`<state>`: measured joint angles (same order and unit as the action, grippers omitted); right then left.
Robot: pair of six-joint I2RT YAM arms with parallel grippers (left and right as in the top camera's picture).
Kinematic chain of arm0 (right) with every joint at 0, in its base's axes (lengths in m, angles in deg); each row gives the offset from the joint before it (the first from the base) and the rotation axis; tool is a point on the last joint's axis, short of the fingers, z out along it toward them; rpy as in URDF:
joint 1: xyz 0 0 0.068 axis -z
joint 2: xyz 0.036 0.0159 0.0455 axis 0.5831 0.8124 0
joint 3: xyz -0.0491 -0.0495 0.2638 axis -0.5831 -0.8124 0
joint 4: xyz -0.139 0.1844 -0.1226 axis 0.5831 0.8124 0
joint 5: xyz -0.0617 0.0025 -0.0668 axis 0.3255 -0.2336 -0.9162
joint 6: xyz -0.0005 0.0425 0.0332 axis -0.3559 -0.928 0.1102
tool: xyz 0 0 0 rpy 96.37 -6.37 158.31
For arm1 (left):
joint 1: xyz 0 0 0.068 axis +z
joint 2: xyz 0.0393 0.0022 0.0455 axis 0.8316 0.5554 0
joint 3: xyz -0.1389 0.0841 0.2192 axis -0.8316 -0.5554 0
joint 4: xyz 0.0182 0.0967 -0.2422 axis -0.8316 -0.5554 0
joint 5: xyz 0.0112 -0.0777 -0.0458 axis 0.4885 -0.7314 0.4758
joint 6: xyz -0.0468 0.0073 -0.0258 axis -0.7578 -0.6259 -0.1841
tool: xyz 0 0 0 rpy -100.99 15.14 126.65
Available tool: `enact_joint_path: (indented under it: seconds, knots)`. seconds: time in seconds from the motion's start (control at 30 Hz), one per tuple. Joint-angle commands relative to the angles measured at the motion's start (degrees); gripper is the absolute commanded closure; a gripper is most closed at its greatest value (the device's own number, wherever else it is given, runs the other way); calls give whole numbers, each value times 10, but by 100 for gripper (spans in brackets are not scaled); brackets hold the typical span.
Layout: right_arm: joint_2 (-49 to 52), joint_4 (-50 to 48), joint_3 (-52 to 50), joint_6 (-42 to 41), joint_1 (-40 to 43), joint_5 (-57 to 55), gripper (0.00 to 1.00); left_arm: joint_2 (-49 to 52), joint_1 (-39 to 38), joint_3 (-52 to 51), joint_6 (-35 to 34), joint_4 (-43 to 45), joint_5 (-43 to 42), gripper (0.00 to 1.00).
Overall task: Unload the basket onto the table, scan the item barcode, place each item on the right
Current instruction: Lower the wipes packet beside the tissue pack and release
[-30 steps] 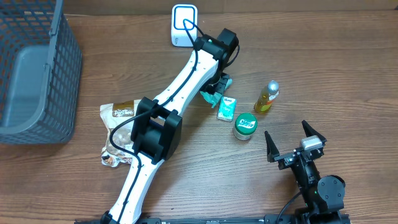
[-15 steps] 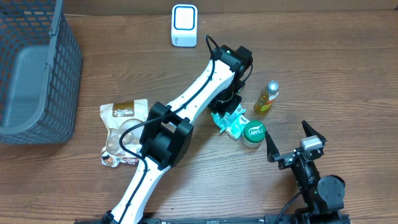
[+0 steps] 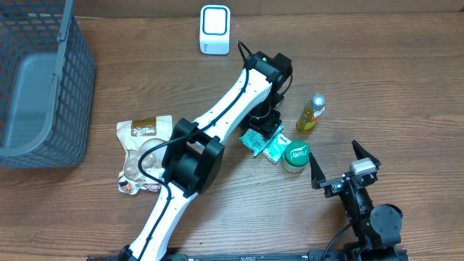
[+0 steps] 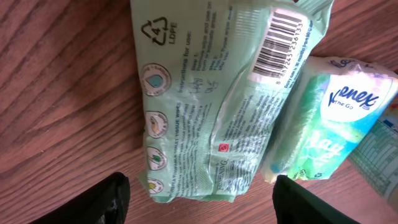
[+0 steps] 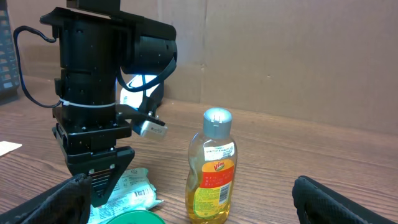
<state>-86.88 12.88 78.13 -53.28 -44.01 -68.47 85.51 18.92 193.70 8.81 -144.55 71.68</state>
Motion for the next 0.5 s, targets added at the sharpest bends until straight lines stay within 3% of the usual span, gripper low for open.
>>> enact_joint_path:
  seconds: [0.0,0.33,0.47]
  knots:
    - [-6,-2,-6,-1,2,-4,0,-44,14,19,-6,-1,-21,28]
    - [-6,-2,-6,-1,2,-4,0,-203,43,19,-40,-21,-23,30]
    - [-6,-2,-6,-1,2,-4,0,-272,45,19,-68,-37,40,29]
